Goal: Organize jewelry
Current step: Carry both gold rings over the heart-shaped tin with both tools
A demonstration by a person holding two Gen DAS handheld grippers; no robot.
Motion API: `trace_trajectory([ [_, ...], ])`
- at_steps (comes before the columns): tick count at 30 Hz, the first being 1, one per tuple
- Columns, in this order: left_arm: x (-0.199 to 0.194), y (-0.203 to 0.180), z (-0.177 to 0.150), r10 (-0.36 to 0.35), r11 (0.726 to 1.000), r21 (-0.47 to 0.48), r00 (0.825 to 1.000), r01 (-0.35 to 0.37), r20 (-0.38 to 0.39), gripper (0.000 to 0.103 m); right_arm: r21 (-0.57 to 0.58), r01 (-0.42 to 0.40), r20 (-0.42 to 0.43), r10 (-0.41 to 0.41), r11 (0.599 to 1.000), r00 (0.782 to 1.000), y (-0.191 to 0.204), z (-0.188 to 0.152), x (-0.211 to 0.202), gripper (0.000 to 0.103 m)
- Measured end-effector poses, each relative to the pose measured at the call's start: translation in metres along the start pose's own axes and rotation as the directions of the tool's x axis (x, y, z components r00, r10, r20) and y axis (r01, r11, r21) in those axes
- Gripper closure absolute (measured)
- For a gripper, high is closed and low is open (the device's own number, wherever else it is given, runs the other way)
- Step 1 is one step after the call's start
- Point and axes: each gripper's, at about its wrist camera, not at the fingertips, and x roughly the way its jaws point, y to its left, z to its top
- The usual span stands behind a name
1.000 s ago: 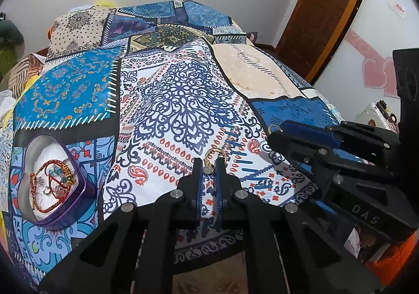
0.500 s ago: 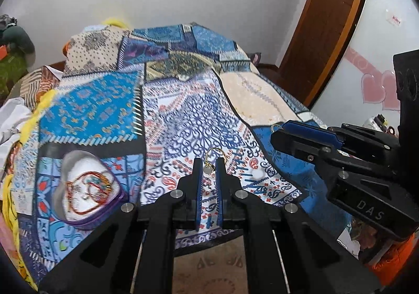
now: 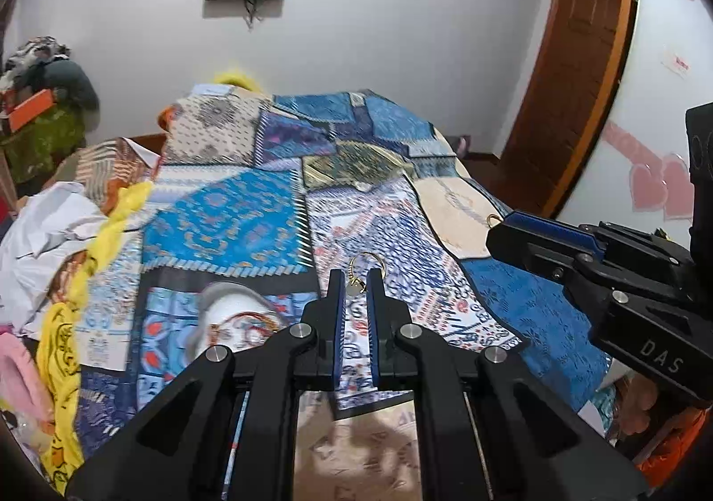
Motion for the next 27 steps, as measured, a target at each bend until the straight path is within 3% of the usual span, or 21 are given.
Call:
trace_trajectory([
  [9,-0.021,0.034,-0.002,0.074,0.997,-0.039,0.997,-0.073,0.034,0.095,-0.030,-0.080,0.009,0.080,0.996,0.997,0.031,0.007,0.015,0.086],
  [16,-0.017,0.065,-0.012,0.118,0.989,-0.087,0.993,-0.116,0.011,0.095,-0.046,-0.104,-0.024,0.103,0.993,0.994,0.042,0.006,0.035,0.086],
  [27,0.012,0.093,-0.030,0.100,0.986,-0.131,0.993,-0.106,-0.057,0.095,-0.043,-0.129,-0.102,0.124,0.991,0.987,0.051,0.001,0.074,0.086],
])
